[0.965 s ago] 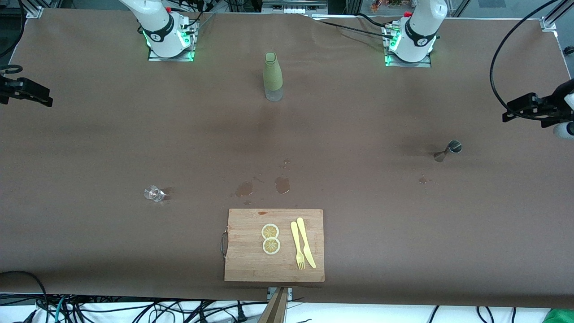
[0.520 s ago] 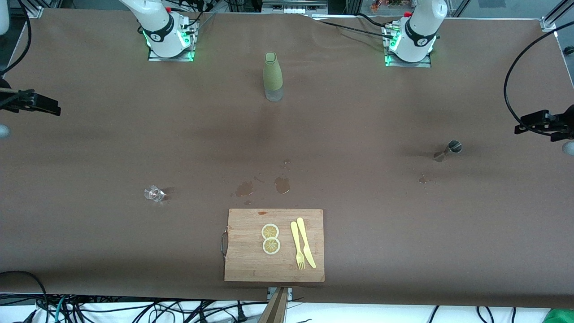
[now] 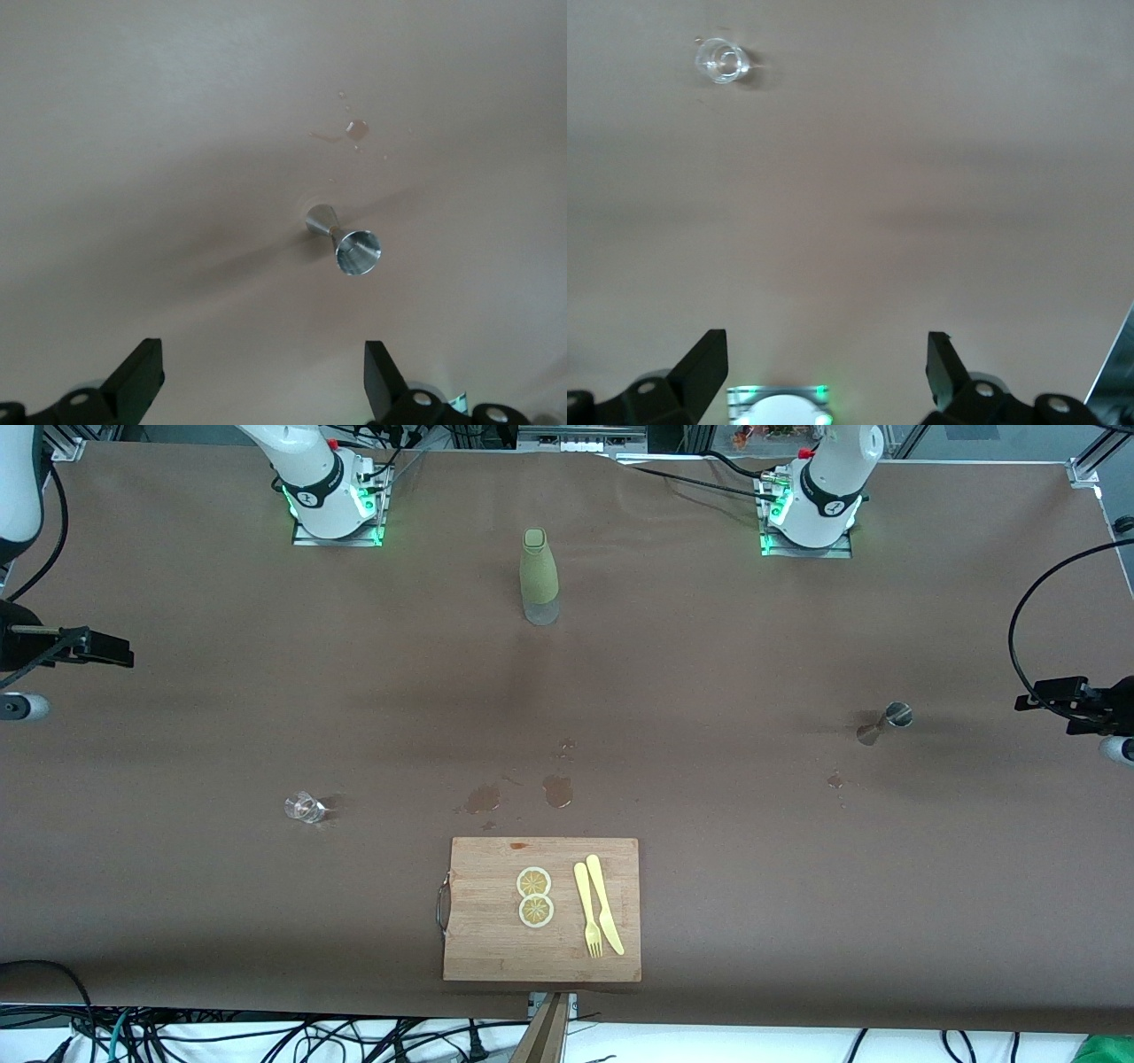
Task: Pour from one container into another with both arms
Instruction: 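Reach the right gripper to the glass beaker while the left gripper reaches the jigger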
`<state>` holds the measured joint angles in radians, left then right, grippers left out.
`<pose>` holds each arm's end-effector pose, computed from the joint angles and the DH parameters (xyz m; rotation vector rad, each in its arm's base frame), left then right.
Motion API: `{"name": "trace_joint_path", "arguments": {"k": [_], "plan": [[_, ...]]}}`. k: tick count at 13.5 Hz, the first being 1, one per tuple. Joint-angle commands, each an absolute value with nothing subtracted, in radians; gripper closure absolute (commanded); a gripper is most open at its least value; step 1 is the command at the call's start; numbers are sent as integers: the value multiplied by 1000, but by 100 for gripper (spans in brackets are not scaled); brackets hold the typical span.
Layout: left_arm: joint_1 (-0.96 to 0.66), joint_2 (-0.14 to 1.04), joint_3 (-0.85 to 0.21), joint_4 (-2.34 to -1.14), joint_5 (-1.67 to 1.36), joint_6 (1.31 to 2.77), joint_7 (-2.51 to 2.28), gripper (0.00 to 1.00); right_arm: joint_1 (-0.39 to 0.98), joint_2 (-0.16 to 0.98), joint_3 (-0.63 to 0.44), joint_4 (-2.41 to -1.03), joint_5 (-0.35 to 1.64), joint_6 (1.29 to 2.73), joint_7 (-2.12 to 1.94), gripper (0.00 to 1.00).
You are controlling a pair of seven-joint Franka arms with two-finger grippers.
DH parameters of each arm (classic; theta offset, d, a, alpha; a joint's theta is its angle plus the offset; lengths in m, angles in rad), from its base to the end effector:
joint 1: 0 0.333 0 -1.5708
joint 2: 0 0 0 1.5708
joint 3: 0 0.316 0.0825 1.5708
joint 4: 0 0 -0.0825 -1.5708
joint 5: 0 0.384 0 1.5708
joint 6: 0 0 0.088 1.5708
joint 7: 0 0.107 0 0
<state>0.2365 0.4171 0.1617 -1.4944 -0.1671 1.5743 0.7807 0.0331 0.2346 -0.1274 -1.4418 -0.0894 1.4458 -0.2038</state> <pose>0.6025 0.2191 0.4110 2.8133 -0.5071 -0.3180 0.6022 -0.0592 0.5402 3.0305 0.1647 -0.3718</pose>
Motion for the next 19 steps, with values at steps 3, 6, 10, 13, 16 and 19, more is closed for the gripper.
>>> {"name": "trace_joint_path", "arguments": {"k": [3,6,10,13,16,19], "plan": [[319,555,140,-1473,-290,1586,1118,0,6,307,-126,-1440,-20,1571,-432,0],[356,620,138,-1474,-360,1588,1337,0,-9,354,-126,-1440,44,1629,-614,0],[370,716,138,-1462,-455,1583,1598,0,-40,411,-126,-1440,167,1663,-750,0],[383,762,138,-1462,-521,1585,1794,0,-38,417,-123,-1440,172,1674,-764,0],[383,802,138,-1476,-598,1588,2001,0,-40,431,-121,-1443,242,1681,-846,0],[388,827,138,-1502,-667,1623,2222,0,-41,454,-123,-1463,357,1730,-1022,0]]}}
